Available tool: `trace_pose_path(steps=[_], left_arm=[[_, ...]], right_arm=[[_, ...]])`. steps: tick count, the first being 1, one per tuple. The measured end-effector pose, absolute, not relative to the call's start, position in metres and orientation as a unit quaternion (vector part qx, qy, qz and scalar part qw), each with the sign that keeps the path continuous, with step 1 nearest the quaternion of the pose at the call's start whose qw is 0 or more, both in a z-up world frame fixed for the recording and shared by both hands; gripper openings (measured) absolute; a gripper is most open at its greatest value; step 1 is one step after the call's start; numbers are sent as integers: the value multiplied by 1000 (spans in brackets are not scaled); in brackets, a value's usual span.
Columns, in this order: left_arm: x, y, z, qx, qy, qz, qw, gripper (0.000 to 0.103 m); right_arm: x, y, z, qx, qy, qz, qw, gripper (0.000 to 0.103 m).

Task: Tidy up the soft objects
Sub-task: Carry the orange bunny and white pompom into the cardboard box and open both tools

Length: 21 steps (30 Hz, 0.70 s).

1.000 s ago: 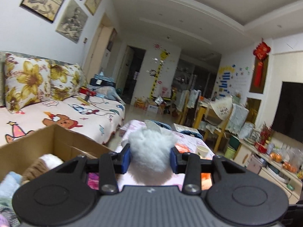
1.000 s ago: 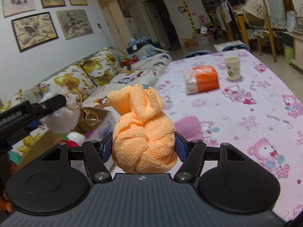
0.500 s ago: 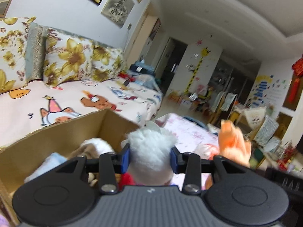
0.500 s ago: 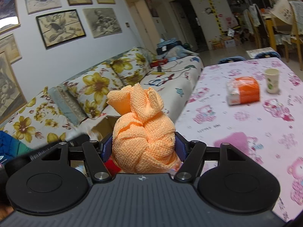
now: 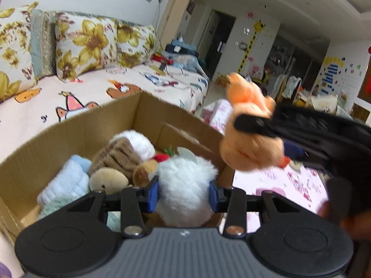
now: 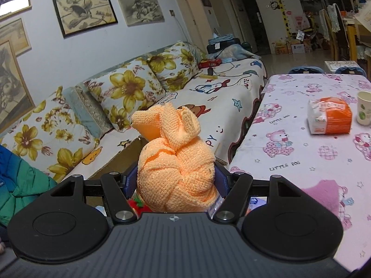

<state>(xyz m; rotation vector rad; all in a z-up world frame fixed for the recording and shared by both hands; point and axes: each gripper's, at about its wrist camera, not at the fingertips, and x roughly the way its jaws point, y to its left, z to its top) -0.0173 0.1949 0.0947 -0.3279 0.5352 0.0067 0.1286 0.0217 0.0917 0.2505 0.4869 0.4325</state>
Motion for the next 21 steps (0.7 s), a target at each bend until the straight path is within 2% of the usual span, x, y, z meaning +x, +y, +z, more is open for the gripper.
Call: trace_pose_path(steps=[13, 16, 21], left_arm=[[-15, 191, 87, -149, 291, 5, 945, 45], [-15, 190, 86, -142, 290, 8, 946, 54], [-16, 190, 89, -133, 277, 16, 951, 74]], right_arm=[[148, 43, 86, 122, 263, 233, 928, 85], [150, 42, 85, 125, 268, 241, 924, 101], [143, 29, 92, 162, 253, 244, 922, 102]])
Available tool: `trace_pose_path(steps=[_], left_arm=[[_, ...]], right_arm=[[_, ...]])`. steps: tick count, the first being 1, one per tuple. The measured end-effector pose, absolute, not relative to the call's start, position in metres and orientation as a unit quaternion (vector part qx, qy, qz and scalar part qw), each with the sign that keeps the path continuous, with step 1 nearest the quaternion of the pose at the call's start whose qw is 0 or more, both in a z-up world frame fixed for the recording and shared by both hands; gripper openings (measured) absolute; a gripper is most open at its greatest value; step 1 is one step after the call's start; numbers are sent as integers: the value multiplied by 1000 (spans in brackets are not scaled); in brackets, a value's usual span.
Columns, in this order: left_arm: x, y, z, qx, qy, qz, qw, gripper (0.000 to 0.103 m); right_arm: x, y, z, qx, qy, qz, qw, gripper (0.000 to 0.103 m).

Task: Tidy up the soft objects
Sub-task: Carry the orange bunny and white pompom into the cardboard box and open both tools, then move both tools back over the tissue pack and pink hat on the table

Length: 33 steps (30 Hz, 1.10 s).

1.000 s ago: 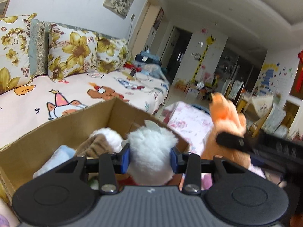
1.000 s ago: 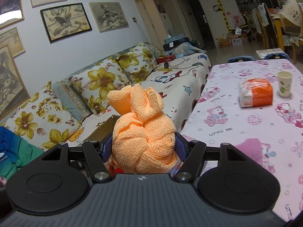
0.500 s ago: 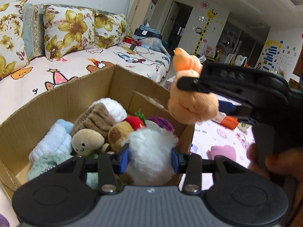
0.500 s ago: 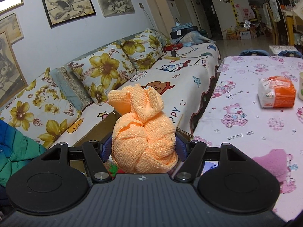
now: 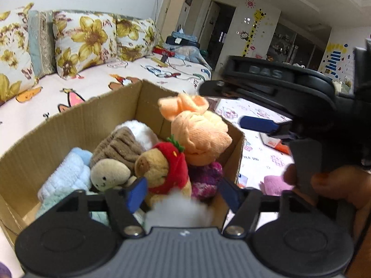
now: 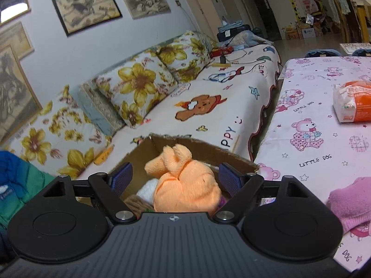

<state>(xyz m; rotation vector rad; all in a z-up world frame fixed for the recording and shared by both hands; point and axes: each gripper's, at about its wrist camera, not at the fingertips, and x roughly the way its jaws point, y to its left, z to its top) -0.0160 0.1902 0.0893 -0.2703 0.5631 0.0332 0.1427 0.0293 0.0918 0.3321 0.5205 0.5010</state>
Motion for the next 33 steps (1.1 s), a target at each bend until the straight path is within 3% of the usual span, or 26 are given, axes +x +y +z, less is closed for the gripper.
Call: trace_pose_path(steps=[2, 14, 33], left_arm=[[-17, 189, 92, -125, 267, 22, 955, 79], [-22, 177, 95, -100, 228, 27, 968, 90], [-26, 134, 96, -28, 182, 13, 983, 93]], right_arm=[[134, 23, 96, 162, 242, 235, 927, 102], [85, -25, 106, 157, 194, 153, 956, 102], [55, -73, 81, 189, 186, 58, 963, 103]])
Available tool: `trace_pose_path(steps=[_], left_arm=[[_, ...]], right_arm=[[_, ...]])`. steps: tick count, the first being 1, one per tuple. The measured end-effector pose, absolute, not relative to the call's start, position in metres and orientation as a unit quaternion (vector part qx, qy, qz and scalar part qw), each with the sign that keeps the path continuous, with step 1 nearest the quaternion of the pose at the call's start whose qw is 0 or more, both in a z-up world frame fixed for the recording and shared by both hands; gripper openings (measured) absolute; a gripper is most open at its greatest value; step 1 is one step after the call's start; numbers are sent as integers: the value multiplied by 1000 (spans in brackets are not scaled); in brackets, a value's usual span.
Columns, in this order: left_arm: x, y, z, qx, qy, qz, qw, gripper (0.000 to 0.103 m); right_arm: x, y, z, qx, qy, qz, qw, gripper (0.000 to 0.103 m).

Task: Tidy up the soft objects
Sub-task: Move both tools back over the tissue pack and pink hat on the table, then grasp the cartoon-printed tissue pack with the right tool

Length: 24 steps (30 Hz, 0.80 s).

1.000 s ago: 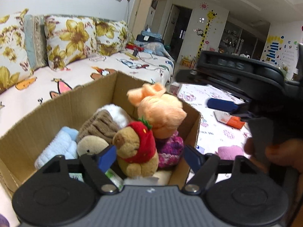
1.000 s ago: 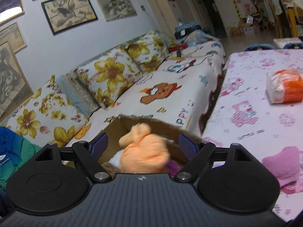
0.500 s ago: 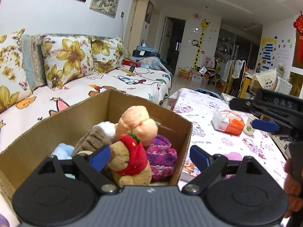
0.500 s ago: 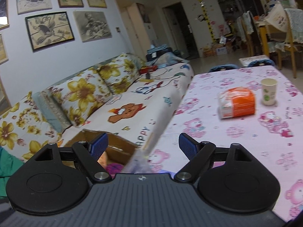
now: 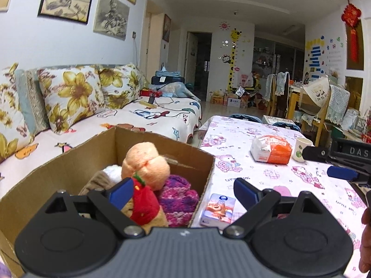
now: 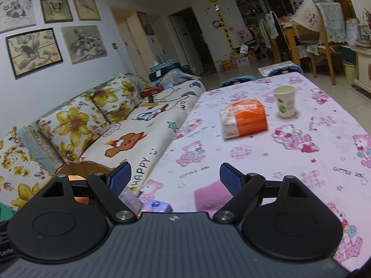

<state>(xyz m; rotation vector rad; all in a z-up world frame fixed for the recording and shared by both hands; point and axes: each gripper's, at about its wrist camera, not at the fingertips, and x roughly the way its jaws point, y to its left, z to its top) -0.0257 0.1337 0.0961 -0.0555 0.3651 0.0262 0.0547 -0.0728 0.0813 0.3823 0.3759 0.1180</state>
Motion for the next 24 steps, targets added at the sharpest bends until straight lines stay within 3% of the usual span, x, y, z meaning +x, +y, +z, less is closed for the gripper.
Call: trace_pose_path(steps=[9, 15, 24], left_arm=[[-28, 118, 97, -1, 159, 15, 987, 94], [-27, 127, 98, -20, 154, 28, 987, 95], [-26, 131, 98, -13, 150, 26, 988, 95]], right_arm=[[63, -70, 67, 181, 206, 69, 959, 103], [88, -21, 50, 41, 234, 180, 955, 103], [153, 27, 37, -75, 259, 278, 922, 103]])
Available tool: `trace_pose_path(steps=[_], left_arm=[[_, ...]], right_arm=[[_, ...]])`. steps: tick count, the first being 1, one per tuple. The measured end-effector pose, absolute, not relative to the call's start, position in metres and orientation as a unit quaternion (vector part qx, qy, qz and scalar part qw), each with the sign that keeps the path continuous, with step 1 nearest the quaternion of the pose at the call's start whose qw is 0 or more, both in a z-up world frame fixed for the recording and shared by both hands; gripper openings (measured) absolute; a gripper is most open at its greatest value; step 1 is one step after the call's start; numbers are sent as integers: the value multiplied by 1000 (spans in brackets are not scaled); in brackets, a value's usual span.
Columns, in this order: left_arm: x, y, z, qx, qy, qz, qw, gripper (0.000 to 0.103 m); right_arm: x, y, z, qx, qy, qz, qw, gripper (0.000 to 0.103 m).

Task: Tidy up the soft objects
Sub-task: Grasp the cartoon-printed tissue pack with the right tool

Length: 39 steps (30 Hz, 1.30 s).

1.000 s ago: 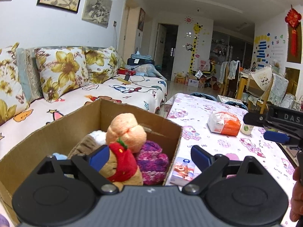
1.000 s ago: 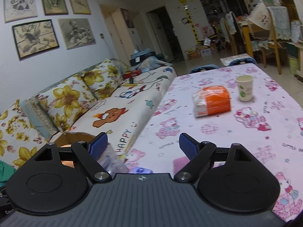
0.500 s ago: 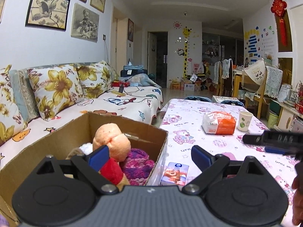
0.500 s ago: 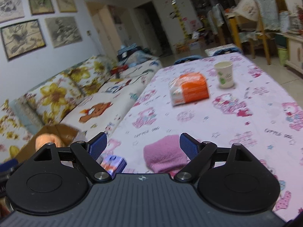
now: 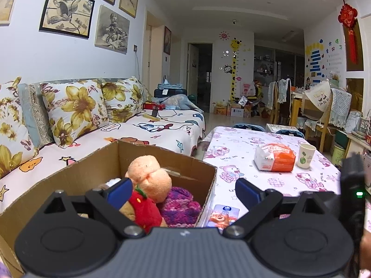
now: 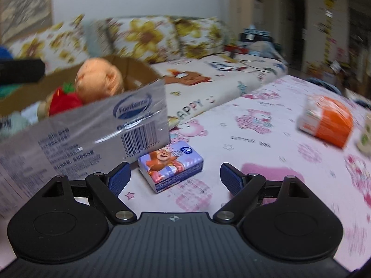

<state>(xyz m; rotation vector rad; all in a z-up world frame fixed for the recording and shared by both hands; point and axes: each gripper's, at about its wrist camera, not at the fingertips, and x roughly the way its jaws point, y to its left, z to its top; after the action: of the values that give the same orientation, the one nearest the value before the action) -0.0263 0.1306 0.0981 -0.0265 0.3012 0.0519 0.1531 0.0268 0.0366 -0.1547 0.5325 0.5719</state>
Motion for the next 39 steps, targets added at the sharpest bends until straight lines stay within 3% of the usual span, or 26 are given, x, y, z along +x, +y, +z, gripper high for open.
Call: trace_pose_path(steps=[13, 21, 39], left_arm=[[-23, 132, 96, -15, 155, 29, 987, 95], [-22, 129, 95, -13, 157, 23, 987, 95], [-19, 80, 87, 20, 157, -25, 987, 95]], right_arm=[[220, 76, 20, -172, 295, 340, 876, 103], [233, 83, 14, -142, 298, 343, 880, 100], [114, -28, 3, -41, 332, 145, 931, 99]])
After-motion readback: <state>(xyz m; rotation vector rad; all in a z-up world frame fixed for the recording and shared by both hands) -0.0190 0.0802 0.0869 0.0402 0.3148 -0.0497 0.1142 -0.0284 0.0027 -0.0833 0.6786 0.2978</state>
